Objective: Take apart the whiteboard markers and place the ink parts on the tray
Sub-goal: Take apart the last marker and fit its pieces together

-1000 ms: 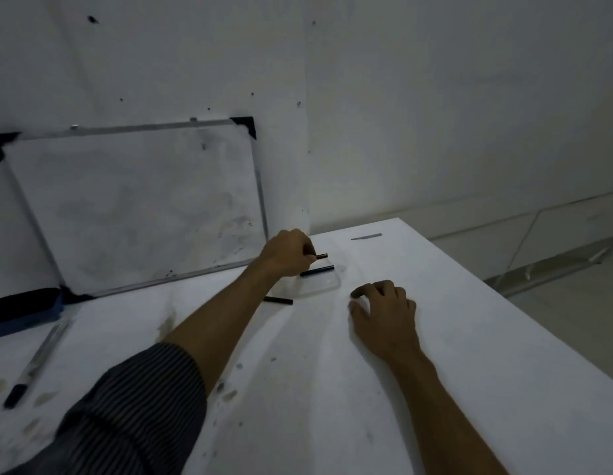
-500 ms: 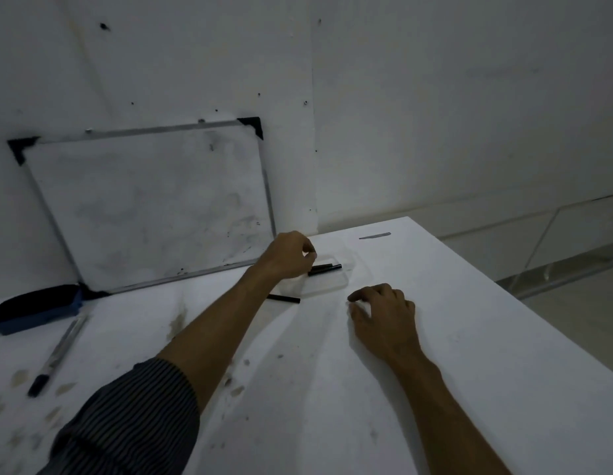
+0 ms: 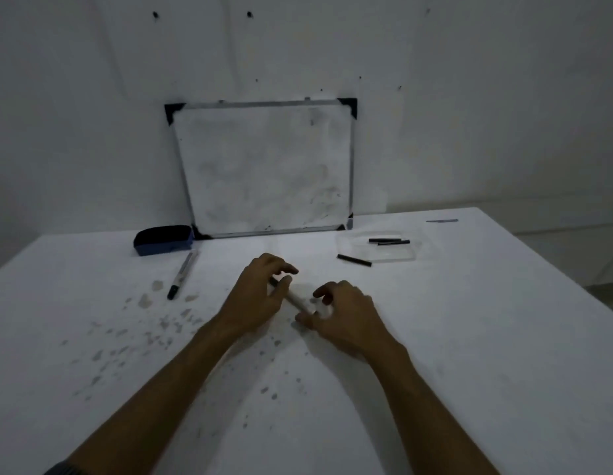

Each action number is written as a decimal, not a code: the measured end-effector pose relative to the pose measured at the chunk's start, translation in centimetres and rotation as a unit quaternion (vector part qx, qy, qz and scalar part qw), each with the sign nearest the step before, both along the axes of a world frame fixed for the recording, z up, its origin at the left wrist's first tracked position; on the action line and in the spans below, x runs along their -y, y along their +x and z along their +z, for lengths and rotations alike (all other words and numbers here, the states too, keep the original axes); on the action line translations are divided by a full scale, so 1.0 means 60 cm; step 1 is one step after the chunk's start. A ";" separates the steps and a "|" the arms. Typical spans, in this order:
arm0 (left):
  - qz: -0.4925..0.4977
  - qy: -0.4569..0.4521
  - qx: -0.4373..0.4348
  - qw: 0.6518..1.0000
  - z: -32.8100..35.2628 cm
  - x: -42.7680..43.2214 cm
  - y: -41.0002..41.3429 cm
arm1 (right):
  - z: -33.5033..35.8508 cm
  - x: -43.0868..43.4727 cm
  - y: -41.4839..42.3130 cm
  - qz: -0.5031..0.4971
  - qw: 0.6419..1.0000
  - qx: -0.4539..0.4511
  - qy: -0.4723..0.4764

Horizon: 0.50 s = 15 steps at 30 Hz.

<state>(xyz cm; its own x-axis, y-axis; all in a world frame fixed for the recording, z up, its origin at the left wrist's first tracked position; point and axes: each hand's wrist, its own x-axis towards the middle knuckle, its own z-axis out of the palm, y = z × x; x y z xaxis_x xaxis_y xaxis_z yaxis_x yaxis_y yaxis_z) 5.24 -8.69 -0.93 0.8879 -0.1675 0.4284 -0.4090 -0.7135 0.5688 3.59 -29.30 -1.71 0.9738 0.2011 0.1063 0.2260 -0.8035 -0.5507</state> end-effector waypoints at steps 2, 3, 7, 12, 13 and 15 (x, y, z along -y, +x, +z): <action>0.012 -0.019 0.024 0.999 -0.026 -0.022 -0.028 | -0.005 -0.019 -0.005 -0.023 0.999 0.029 -0.028; 0.017 -0.028 0.032 0.999 -0.038 -0.030 -0.041 | -0.010 -0.026 -0.006 -0.034 0.998 0.037 -0.033; 0.011 -0.069 0.045 0.997 -0.048 -0.047 -0.059 | -0.020 -0.033 -0.017 -0.065 0.995 0.059 0.041; -0.002 0.006 0.113 0.994 -0.039 -0.043 -0.058 | 0.008 0.003 -0.049 -0.010 0.980 0.014 0.198; -0.008 0.029 0.130 0.991 -0.037 -0.042 -0.057 | 0.015 0.012 -0.057 0.005 0.978 0.003 0.211; -0.010 0.065 0.166 0.984 -0.034 -0.041 -0.055 | 0.026 0.022 -0.068 0.025 0.973 -0.016 0.229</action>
